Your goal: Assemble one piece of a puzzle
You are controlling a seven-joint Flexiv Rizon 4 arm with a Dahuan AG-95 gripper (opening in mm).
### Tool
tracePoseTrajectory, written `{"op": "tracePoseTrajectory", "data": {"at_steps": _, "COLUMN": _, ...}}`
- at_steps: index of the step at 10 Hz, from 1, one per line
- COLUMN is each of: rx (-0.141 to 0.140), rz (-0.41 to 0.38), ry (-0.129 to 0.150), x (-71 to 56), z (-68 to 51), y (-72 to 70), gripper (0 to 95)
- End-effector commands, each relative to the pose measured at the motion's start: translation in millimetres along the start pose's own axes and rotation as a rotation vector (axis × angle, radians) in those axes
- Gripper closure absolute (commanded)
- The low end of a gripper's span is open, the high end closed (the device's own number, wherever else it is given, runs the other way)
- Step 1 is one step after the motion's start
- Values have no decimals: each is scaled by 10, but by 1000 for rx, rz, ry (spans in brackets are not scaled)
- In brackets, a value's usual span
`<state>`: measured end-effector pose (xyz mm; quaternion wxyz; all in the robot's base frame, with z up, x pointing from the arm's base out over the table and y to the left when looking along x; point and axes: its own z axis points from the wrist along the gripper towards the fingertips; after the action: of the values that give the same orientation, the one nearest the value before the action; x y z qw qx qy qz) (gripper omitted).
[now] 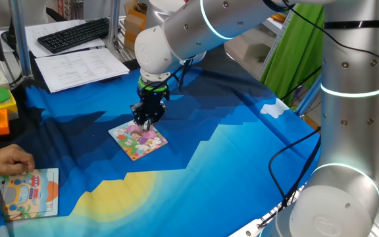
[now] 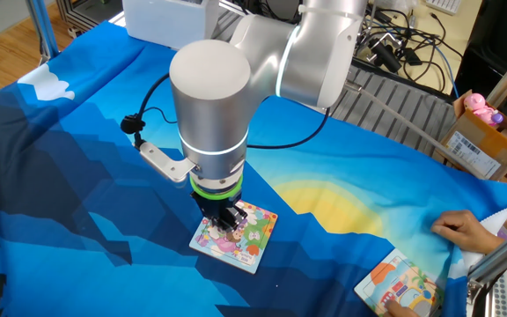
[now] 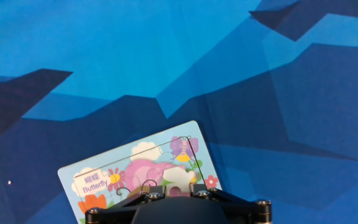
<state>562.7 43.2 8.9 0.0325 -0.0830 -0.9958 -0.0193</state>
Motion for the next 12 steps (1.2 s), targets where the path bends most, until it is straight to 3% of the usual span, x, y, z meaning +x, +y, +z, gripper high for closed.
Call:
{"op": "tracePoseTrajectory", "data": {"at_steps": 1, "rx": 0, "rz": 0, "ry": 0, "x": 6, "z": -7, "y": -2, "gripper": 760}}
{"op": "tracePoseTrajectory", "data": {"at_steps": 7, "rx": 0, "rz": 0, "ry": 0, "x": 6, "z": -7, "y": -2, "gripper": 760}}
{"op": "tracePoseTrajectory", "data": {"at_steps": 8, "rx": 13, "rz": -9, "ry": -17, "x": -46, "z": 49, "y": -9, "gripper": 760}}
{"op": "tracePoseTrajectory", "data": {"at_steps": 9, "rx": 8, "rz": -6, "ry": -10, "x": -46, "z": 45, "y": -9, "gripper": 380}}
{"op": "tracePoseTrajectory", "data": {"at_steps": 10, "rx": 7, "rz": -7, "ry": 30, "x": -57, "z": -24, "y": -16, "gripper": 380}}
{"op": "tracePoseTrajectory", "data": {"at_steps": 12, "rx": 7, "rz": -3, "ry": 35, "x": -65, "z": -32, "y": -19, "gripper": 380}}
